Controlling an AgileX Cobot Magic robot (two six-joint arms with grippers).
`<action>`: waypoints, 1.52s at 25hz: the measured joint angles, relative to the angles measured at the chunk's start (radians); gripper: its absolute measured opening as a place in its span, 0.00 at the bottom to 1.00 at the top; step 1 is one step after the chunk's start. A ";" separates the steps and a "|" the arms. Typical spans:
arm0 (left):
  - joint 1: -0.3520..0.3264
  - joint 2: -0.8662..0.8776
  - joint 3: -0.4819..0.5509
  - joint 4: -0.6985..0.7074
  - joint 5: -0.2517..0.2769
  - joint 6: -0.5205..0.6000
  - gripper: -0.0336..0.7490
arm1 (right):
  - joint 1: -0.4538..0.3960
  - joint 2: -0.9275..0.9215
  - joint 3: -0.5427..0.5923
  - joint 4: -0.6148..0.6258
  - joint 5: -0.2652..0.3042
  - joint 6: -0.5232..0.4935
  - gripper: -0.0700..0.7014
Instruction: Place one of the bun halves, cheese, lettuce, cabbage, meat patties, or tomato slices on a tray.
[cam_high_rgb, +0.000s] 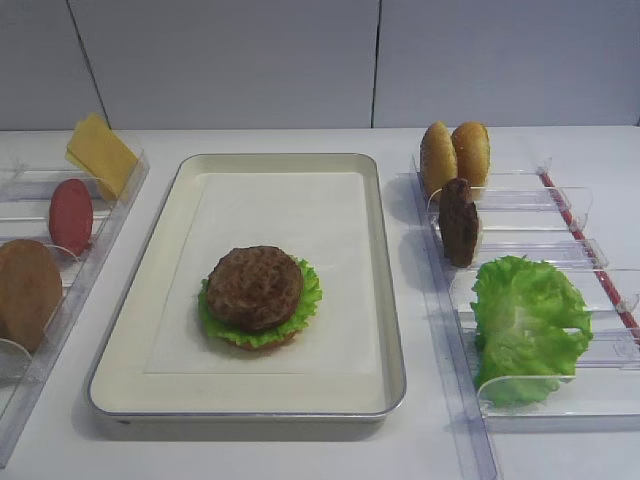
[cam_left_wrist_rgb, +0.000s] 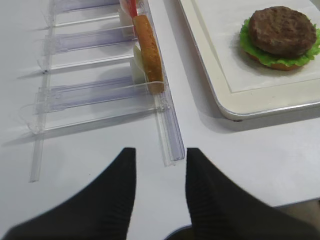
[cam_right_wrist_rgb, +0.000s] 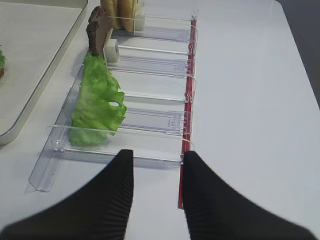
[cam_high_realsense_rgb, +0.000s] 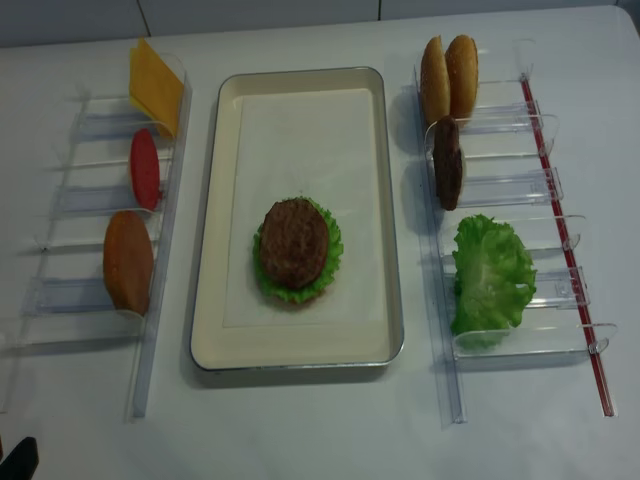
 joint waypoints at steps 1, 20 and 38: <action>0.000 0.000 0.000 0.000 0.000 0.000 0.34 | 0.000 0.000 0.000 0.000 0.000 0.000 0.42; 0.000 0.000 0.000 0.000 0.000 0.000 0.34 | 0.000 0.000 0.000 0.000 0.002 0.002 0.24; 0.000 0.000 0.000 0.000 0.000 0.000 0.34 | 0.000 0.000 0.000 0.000 0.002 0.002 0.15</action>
